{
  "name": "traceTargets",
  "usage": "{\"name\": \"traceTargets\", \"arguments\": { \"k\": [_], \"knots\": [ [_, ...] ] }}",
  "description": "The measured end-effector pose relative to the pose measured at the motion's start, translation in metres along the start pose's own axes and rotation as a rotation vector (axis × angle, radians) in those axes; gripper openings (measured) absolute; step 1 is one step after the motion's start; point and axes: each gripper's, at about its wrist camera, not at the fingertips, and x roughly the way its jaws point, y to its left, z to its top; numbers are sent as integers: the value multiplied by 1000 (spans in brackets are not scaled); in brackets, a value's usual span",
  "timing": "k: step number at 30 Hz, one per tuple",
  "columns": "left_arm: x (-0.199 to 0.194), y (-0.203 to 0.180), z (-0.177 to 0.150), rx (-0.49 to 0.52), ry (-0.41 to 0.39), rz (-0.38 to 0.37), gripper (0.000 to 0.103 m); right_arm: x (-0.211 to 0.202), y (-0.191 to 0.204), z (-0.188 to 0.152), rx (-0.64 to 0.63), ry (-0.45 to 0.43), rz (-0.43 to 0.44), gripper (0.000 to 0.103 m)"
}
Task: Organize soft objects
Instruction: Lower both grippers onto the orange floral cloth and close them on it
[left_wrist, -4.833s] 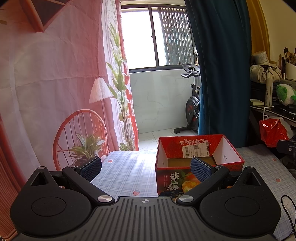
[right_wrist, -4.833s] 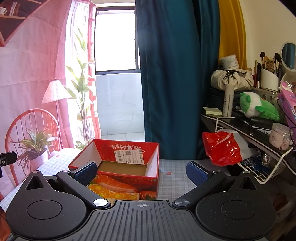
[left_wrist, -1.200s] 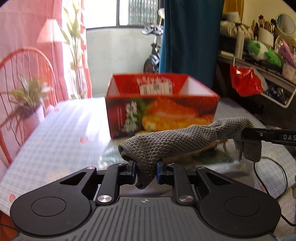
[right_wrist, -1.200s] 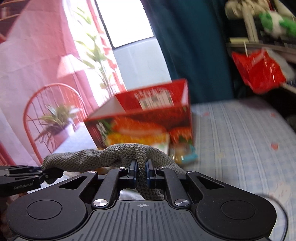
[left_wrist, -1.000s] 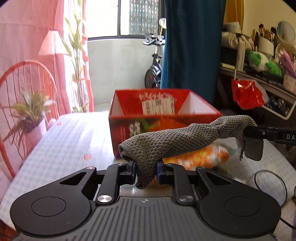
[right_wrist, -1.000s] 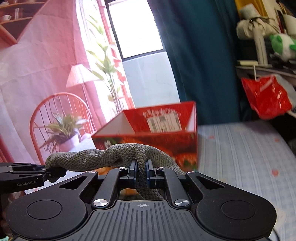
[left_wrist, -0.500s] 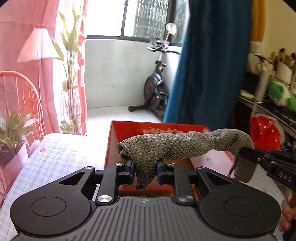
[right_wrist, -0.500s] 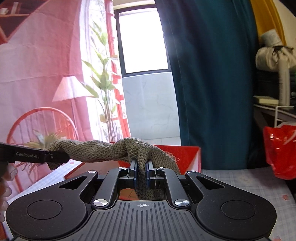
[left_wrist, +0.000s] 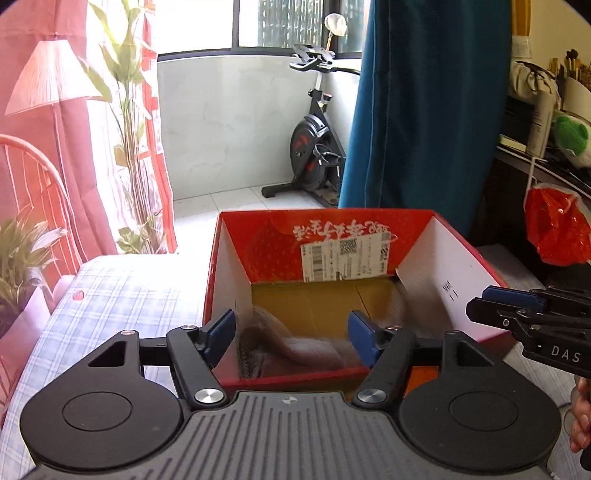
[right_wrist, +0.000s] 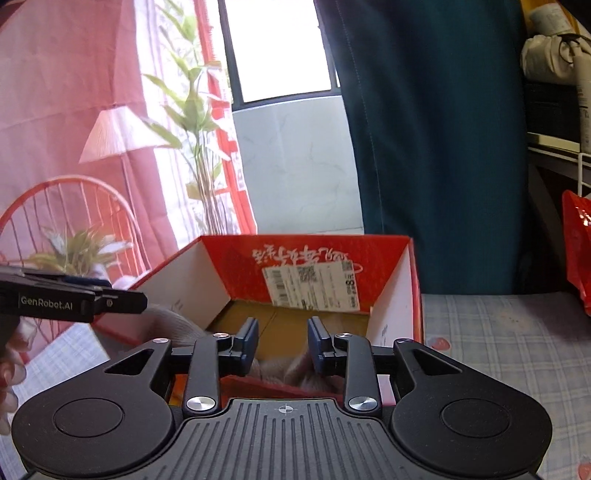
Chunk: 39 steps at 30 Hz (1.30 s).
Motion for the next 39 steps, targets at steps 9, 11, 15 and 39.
{"name": "traceTargets", "arguments": {
  "k": [9, 11, 15, 39],
  "knots": [
    [-43, -8, -45, -44, 20, -85, 69, -45, 15, -27, 9, 20, -3, 28],
    [-47, -9, -57, -73, 35, -77, 69, -52, 20, -38, 15, 35, -7, 28],
    [-57, -3, -85, -201, 75, -79, 58, -65, 25, -64, 21, 63, -20, 28],
    [-48, 0, -145, -295, 108, -106, 32, -84, 27, -111, 44, 77, -49, 27]
  ]
}}
